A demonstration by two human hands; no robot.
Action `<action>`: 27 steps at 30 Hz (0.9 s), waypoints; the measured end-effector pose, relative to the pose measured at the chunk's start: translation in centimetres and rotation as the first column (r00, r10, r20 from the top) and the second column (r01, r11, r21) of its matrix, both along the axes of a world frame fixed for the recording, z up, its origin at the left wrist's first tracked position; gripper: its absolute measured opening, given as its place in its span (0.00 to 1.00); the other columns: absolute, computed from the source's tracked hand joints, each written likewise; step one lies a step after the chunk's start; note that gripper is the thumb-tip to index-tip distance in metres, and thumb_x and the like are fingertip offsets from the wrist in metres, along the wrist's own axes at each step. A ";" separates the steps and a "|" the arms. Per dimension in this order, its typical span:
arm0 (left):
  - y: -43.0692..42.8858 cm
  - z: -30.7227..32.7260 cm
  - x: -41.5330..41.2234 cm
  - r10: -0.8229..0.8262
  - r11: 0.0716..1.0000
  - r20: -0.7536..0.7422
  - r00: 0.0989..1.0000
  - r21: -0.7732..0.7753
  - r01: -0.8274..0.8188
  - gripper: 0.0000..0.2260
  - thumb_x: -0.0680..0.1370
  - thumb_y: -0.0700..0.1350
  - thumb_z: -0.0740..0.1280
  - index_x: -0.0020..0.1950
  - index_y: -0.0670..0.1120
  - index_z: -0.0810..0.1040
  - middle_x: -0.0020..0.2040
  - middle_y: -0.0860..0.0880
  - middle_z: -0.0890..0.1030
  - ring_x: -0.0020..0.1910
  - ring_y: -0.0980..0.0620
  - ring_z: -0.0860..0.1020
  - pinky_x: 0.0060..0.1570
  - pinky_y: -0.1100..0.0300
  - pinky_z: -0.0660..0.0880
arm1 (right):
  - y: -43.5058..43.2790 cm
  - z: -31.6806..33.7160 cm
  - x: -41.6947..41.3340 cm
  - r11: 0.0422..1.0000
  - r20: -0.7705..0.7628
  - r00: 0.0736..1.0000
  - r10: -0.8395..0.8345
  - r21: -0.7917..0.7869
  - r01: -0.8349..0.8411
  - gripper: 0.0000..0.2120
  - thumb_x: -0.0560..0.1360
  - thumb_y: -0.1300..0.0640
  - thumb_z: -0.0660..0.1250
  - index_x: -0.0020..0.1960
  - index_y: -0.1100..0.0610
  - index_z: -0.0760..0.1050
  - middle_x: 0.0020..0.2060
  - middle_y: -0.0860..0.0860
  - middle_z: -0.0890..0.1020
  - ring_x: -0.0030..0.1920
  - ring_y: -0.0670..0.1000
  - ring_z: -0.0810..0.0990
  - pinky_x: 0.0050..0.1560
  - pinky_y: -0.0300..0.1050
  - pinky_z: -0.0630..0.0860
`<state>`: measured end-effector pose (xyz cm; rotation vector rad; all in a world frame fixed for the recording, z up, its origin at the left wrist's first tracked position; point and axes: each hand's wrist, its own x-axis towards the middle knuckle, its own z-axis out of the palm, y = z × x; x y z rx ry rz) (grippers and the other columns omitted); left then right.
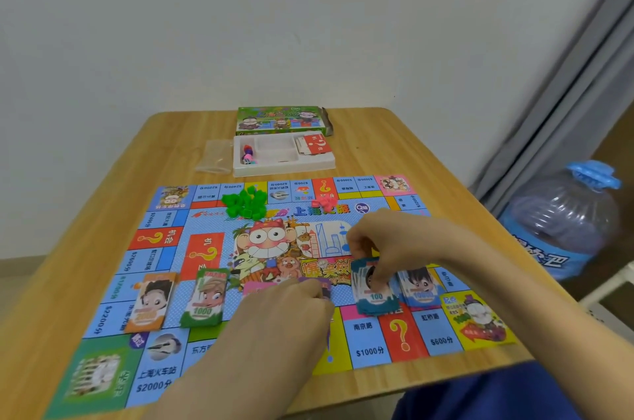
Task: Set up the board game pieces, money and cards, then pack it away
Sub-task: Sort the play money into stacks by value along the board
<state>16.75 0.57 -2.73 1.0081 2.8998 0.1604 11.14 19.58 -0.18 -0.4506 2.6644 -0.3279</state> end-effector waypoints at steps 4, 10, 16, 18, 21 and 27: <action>0.8 0.8 -0.1 -0.031 0.998 -0.026 0.999 0.053 0.033 0.13 0.81 0.58 0.53 0.53 0.50 0.69 0.53 0.53 0.73 0.50 0.52 0.71 0.47 0.59 0.69 | 0.3 0.4 0.2 0.965 0.029 0.996 -0.080 -0.248 0.084 0.08 0.67 0.60 0.76 0.44 0.53 0.80 0.40 0.49 0.82 0.36 0.46 0.76 0.38 0.40 0.74; 2.1 0.6 -0.3 0.176 0.896 0.051 0.983 0.404 -0.182 0.17 0.77 0.64 0.58 0.47 0.54 0.55 0.45 0.56 0.74 0.44 0.56 0.75 0.44 0.60 0.74 | 1.3 0.6 1.5 0.777 0.253 0.953 -0.166 -0.562 0.284 0.08 0.67 0.67 0.74 0.41 0.57 0.79 0.35 0.50 0.84 0.36 0.46 0.81 0.37 0.34 0.75; 3.1 -0.3 0.1 0.089 0.921 -0.119 0.989 0.388 -0.036 0.12 0.80 0.52 0.61 0.61 0.53 0.62 0.53 0.56 0.77 0.49 0.55 0.76 0.40 0.65 0.68 | 1.3 0.8 2.2 0.857 0.238 0.959 -0.157 -0.449 0.252 0.05 0.69 0.59 0.74 0.45 0.55 0.81 0.40 0.48 0.85 0.42 0.52 0.83 0.44 0.43 0.79; 3.4 -1.2 -0.1 0.032 0.943 -0.218 0.975 0.329 0.043 0.21 0.66 0.52 0.78 0.50 0.51 0.70 0.39 0.56 0.79 0.34 0.57 0.77 0.28 0.66 0.65 | 1.4 1.3 2.4 0.861 0.242 0.959 -0.147 -0.446 0.244 0.02 0.71 0.56 0.72 0.43 0.50 0.80 0.37 0.44 0.84 0.39 0.46 0.82 0.43 0.38 0.78; 3.5 -2.4 -0.4 0.040 0.942 -0.282 0.959 0.331 0.058 0.28 0.49 0.53 0.84 0.39 0.52 0.72 0.28 0.56 0.76 0.23 0.57 0.74 0.17 0.67 0.64 | 1.4 1.5 2.5 0.879 0.234 0.960 -0.156 -0.410 0.243 0.03 0.74 0.53 0.69 0.45 0.51 0.81 0.33 0.43 0.83 0.35 0.41 0.79 0.36 0.33 0.76; 3.3 -3.1 0.1 0.006 0.953 -0.328 0.945 0.287 0.094 0.29 0.45 0.51 0.85 0.39 0.50 0.75 0.27 0.55 0.74 0.22 0.58 0.73 0.17 0.69 0.59 | 1.6 1.0 2.5 0.887 0.207 0.965 -0.163 -0.398 0.236 0.07 0.76 0.55 0.67 0.42 0.48 0.82 0.33 0.43 0.83 0.36 0.40 0.80 0.37 0.32 0.73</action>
